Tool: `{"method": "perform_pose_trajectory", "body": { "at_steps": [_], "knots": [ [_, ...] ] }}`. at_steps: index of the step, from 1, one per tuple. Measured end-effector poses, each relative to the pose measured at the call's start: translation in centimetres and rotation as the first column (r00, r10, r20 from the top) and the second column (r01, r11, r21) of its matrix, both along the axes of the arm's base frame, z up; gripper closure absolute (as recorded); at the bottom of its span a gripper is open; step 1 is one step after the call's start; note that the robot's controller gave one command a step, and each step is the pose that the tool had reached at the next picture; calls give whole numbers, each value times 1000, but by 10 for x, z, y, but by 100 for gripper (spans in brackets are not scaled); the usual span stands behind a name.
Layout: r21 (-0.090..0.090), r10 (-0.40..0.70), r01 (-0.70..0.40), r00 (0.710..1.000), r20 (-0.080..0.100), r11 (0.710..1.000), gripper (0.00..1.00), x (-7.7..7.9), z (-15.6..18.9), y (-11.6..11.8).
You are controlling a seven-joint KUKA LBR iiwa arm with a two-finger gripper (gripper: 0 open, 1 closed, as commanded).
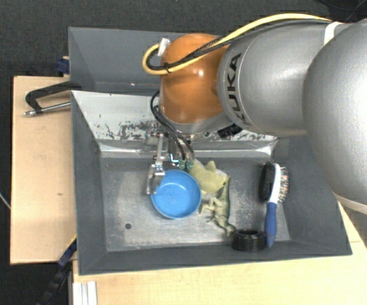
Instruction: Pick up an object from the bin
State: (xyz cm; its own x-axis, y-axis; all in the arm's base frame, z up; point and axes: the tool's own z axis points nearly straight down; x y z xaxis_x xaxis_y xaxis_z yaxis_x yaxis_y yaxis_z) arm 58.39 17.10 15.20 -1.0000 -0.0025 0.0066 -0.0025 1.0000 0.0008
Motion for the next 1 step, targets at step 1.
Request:
{"method": "perform_pose_trajectory", "body": {
  "at_steps": [1],
  "knots": [
    [0,342,-342,940,14,940,0,-47,-79,-79]
  ]
}}
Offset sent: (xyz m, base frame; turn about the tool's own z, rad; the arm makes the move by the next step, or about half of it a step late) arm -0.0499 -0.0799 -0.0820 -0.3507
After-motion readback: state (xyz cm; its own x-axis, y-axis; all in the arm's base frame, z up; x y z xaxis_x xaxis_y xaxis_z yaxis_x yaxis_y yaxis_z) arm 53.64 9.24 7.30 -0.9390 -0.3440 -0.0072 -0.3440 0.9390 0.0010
